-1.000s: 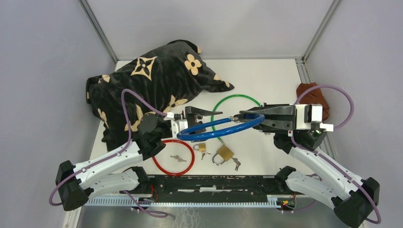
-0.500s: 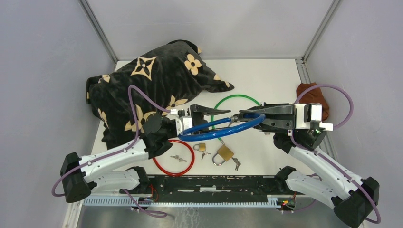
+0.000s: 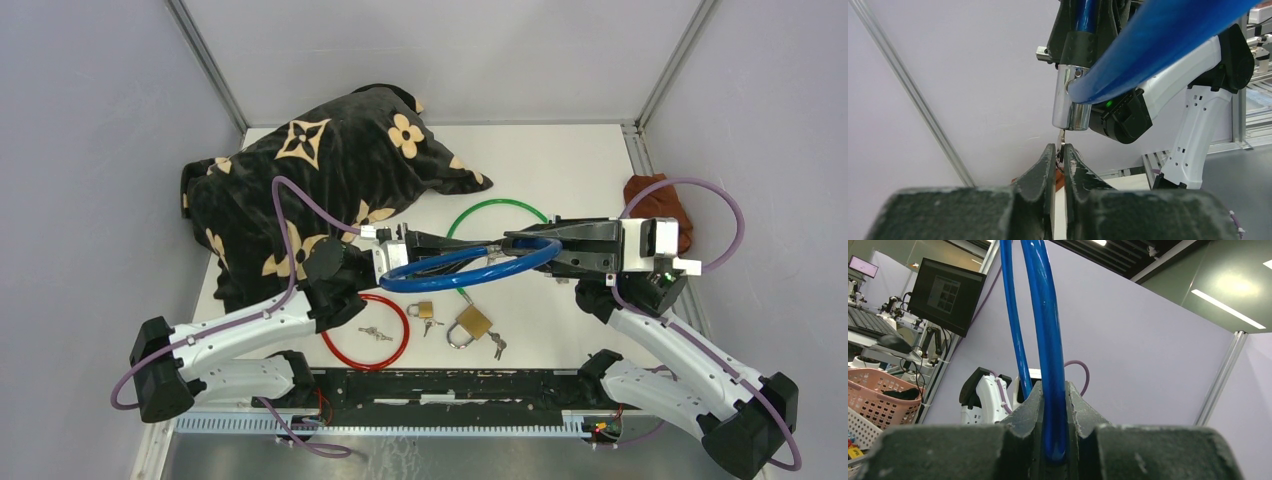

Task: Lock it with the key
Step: Lock the lock.

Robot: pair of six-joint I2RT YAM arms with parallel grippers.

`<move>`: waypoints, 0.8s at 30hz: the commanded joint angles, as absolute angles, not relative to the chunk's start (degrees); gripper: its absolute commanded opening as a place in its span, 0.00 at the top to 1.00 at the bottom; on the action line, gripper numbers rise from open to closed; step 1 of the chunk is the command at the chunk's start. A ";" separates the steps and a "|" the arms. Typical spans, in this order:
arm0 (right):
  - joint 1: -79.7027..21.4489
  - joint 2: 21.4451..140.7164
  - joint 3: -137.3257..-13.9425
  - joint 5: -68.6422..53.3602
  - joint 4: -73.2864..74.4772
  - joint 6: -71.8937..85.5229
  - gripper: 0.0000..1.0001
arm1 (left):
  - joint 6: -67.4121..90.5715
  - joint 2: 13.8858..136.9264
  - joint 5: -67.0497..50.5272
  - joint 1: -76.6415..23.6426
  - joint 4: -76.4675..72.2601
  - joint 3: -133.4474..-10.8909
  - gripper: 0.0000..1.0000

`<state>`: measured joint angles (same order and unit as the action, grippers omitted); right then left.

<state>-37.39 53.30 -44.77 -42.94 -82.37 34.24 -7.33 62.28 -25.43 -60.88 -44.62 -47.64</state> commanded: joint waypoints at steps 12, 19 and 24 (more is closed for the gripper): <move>-37.47 53.53 -51.69 -53.74 -79.06 34.62 1.00 | -6.13 59.20 -40.62 -59.14 -30.92 -52.54 0.98; -37.45 54.30 -52.48 -56.82 -75.40 32.69 1.00 | -1.32 58.80 -50.37 -58.63 -31.54 -53.26 0.98; -37.48 54.53 -52.38 -56.13 -75.08 32.55 1.00 | -1.09 58.21 -51.60 -58.58 -31.50 -52.66 0.98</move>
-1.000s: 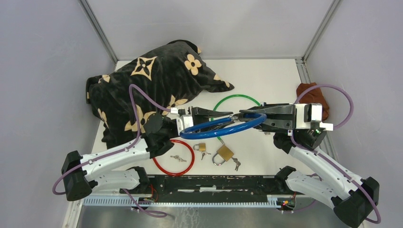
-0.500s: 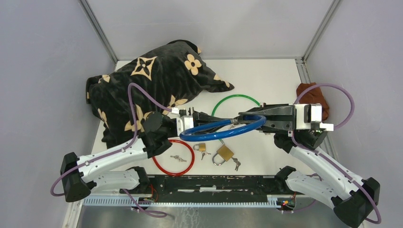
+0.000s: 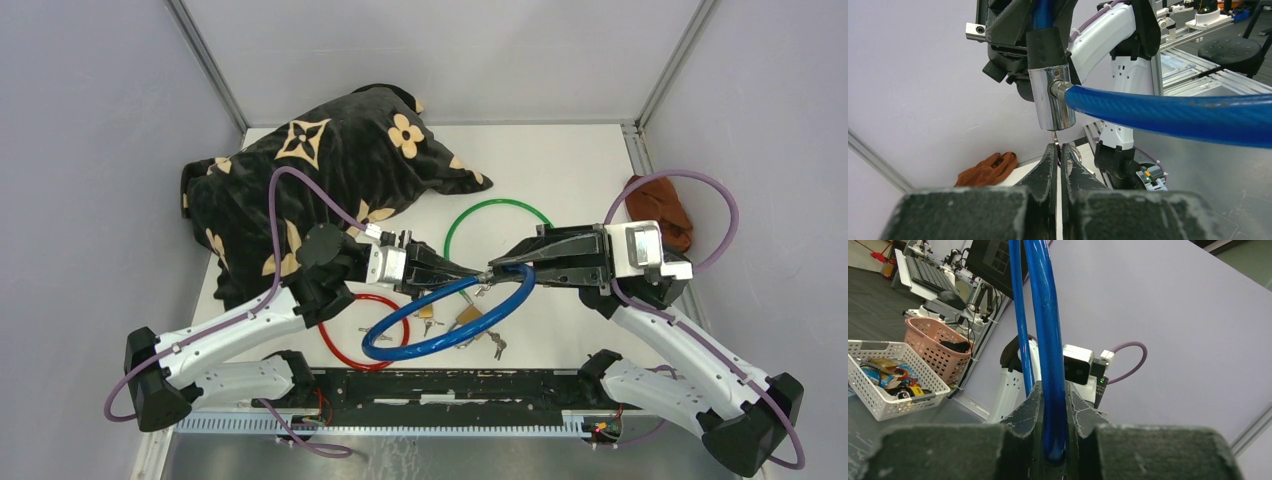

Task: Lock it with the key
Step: Lock the lock.

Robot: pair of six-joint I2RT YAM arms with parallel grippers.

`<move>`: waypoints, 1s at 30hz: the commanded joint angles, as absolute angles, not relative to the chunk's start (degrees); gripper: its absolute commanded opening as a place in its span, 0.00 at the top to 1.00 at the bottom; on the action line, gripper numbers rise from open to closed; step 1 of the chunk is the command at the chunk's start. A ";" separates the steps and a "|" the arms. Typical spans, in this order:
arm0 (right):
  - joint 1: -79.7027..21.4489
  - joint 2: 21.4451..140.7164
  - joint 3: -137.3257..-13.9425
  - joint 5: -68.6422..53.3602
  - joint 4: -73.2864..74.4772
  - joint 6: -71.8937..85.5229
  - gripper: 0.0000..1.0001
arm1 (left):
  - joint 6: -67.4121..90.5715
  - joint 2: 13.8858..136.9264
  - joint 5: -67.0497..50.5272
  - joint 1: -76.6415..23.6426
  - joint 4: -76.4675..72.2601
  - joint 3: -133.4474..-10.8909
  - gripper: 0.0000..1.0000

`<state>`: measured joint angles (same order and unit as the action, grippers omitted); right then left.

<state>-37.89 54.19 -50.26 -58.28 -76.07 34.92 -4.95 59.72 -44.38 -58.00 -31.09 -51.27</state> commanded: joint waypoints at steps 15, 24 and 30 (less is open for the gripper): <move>-37.51 53.12 -51.42 -53.63 -76.21 32.82 1.00 | -7.07 56.46 -41.27 -58.62 -35.43 -47.69 0.55; -37.49 52.08 -51.25 -52.51 -72.65 30.34 1.00 | -17.97 52.44 -29.66 -58.62 -33.95 -43.98 0.38; -37.46 52.55 -50.98 -49.25 -70.92 28.81 1.00 | -14.76 51.19 -27.32 -58.66 -46.43 -42.59 0.28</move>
